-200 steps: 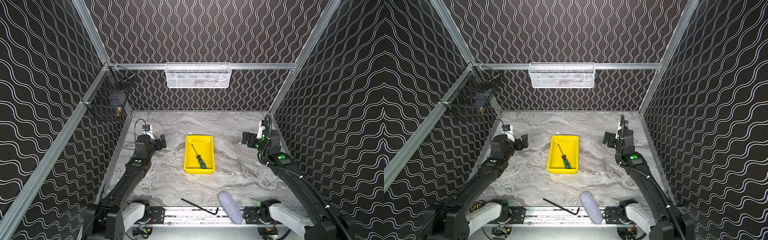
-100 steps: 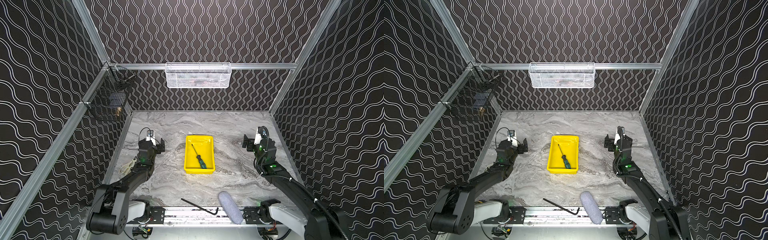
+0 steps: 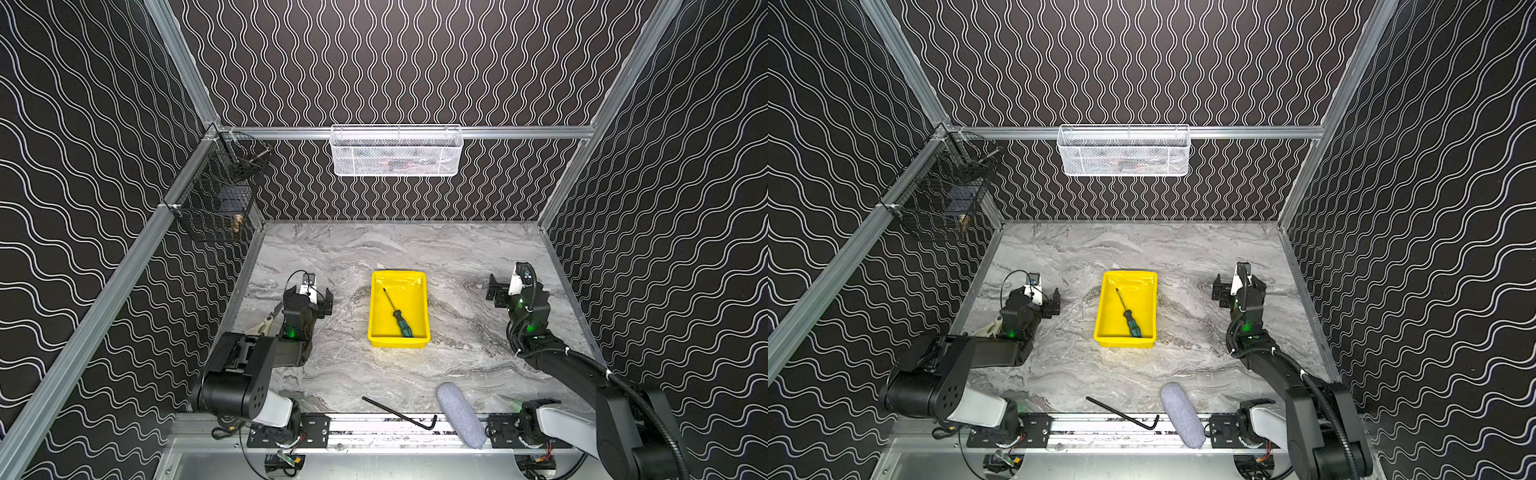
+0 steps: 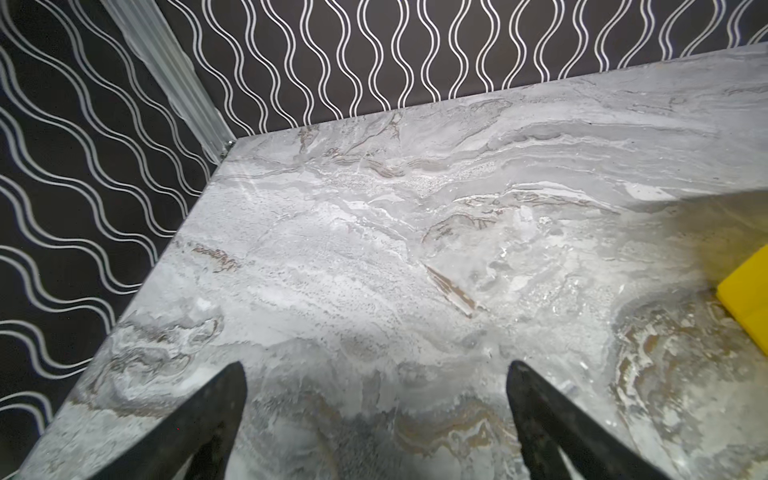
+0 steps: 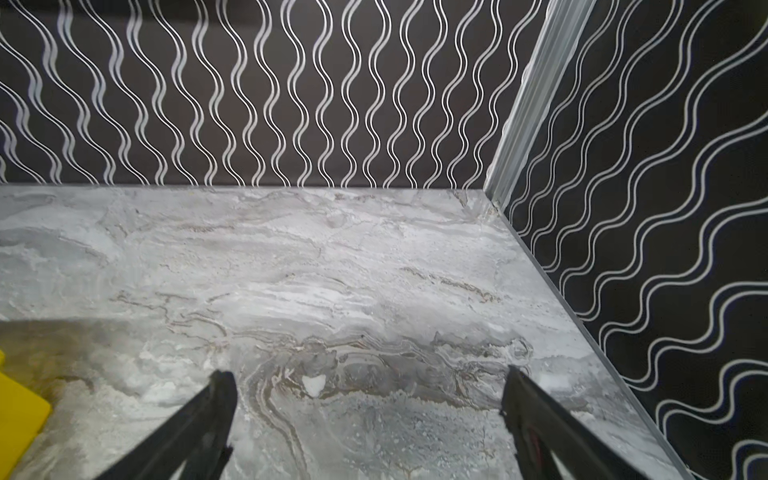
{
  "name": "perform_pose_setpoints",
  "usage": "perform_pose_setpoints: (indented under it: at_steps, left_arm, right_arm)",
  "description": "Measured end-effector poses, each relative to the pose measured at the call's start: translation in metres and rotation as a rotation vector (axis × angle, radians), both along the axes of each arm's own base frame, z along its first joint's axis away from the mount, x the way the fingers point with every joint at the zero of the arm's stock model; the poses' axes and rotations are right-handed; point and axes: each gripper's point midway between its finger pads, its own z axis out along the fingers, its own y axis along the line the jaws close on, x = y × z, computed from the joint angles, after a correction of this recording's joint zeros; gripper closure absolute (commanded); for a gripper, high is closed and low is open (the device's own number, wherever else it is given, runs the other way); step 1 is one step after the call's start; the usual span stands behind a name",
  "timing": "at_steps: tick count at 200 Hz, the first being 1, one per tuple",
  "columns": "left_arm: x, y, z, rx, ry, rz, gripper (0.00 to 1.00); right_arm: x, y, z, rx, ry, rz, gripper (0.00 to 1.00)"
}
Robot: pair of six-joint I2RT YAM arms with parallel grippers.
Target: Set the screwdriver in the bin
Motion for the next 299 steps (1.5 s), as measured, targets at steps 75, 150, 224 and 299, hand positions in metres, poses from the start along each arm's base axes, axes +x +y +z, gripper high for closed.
perform_pose_setpoints:
  at_steps: [75,150,224,299]
  left_arm:
    - [0.008,-0.002,-0.025,-0.018,0.032,-0.039,0.01]
    - [0.023,0.001,-0.017,-0.063,0.027,-0.083,0.01]
    - [0.022,0.0,-0.019,-0.065,0.035,-0.088,0.01]
    - [0.022,0.0,-0.019,-0.065,0.035,-0.087,0.01]
  right_arm:
    - [0.0,-0.011,-0.028,0.012,0.002,-0.003,0.01]
    - [0.005,-0.009,-0.047,0.057,0.011,0.041,0.0]
    - [0.008,-0.033,-0.053,0.131,-0.041,0.012,0.01]
    - [0.009,-0.025,-0.056,0.148,-0.025,0.059,0.0]
